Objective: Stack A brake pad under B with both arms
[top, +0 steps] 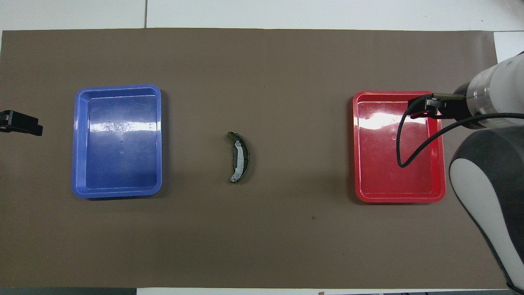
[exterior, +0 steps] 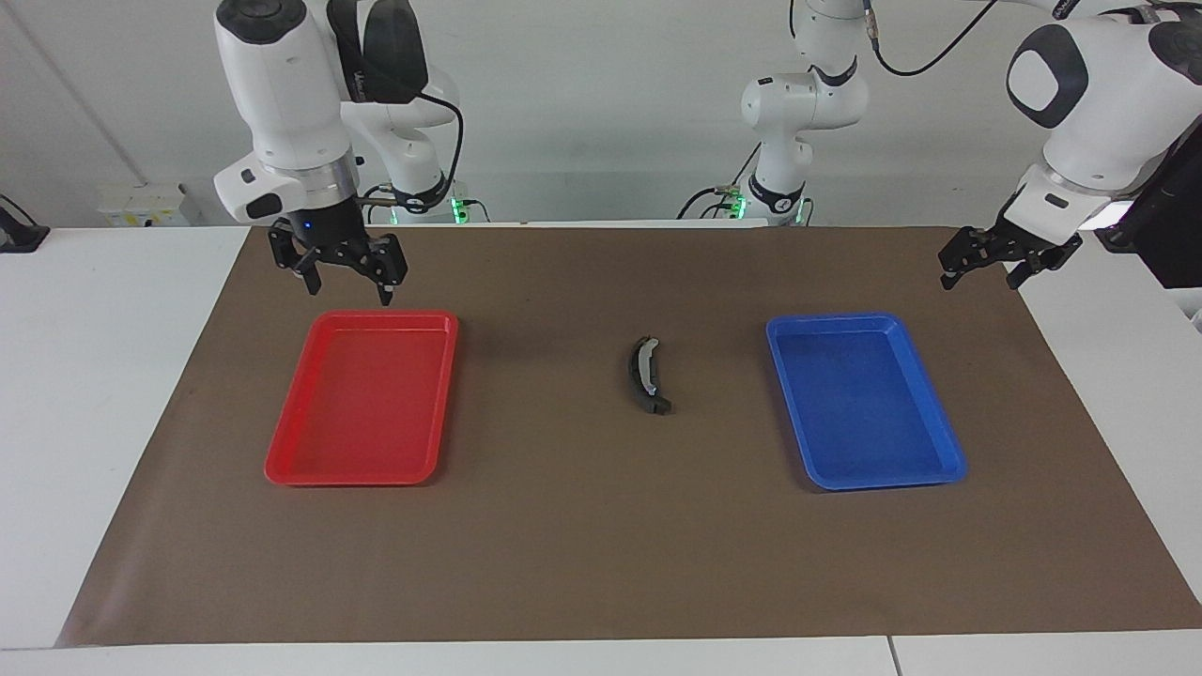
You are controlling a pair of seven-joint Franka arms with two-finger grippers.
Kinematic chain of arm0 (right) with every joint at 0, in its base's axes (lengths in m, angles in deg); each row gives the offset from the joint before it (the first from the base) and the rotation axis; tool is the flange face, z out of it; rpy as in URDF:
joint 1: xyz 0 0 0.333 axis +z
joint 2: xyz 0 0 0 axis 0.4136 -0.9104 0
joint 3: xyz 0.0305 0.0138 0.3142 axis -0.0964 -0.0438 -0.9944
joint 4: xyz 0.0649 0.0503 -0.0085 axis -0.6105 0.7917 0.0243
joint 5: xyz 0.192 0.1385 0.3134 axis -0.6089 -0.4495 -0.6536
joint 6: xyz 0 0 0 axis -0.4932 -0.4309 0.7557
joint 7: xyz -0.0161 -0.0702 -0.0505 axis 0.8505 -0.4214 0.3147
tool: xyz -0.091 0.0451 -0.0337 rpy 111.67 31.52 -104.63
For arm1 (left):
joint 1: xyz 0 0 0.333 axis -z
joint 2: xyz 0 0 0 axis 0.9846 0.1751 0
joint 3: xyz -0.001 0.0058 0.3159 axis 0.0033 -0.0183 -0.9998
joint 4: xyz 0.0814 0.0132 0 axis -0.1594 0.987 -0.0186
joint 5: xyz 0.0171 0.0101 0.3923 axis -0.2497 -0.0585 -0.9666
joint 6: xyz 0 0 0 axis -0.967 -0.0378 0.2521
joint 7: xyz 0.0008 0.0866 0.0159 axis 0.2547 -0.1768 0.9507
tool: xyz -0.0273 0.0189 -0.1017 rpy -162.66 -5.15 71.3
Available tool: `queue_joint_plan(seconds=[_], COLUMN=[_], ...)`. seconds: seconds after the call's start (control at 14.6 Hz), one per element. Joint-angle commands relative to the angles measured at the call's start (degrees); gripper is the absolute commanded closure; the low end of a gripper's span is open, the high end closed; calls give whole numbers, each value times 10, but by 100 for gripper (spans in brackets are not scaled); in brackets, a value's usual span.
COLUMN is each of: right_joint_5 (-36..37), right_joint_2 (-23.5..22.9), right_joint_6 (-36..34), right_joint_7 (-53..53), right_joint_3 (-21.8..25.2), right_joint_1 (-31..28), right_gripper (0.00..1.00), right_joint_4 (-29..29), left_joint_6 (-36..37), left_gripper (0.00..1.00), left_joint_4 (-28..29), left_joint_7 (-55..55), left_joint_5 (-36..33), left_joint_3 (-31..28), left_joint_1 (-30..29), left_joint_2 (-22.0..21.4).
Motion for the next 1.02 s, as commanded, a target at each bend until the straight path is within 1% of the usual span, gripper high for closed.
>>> queue_joint_plan(seconds=[0.0,0.2,0.34,0.48,0.61,0.68,0.75,0.96], right_joint_5=[-21,-24,-45,-54,-54,-52,-48,-41], right_joint_2=[-4,-9,-11,-8,-8,-8,-8,-9], right_joint_6=[-59,-94,-103,-103,-104,-104,-104,-105], right_joint_7=[19,72,92,106,110,110,110,110], right_joint_3=[-7,-7,0,38,93,109,117,119], right_joint_1=[-36,-68,-85,-61,-13,7,17,32], right_gripper=[0,0,0,0,0,0,0,0], right_joint_4=[-41,-65,-66,-65,-64,-64,-64,-63], left_joint_6=[8,8,8,8,8,8,8,8], left_gripper=[1,1,1,1,1,1,1,1], left_joint_4=[-4,-4,-4,-4,-4,-4,-4,-4], left_joint_7=[-7,-7,-7,-7,-7,-7,-7,-7], left_joint_5=[-1,-1,-1,-1,-1,-1,-1,-1], left_joint_3=[6,6,6,6,6,6,6,6], left_joint_1=[-7,-7,-7,-7,-7,-7,-7,-7], left_joint_2=[1,1,2,2,2,2,2,2])
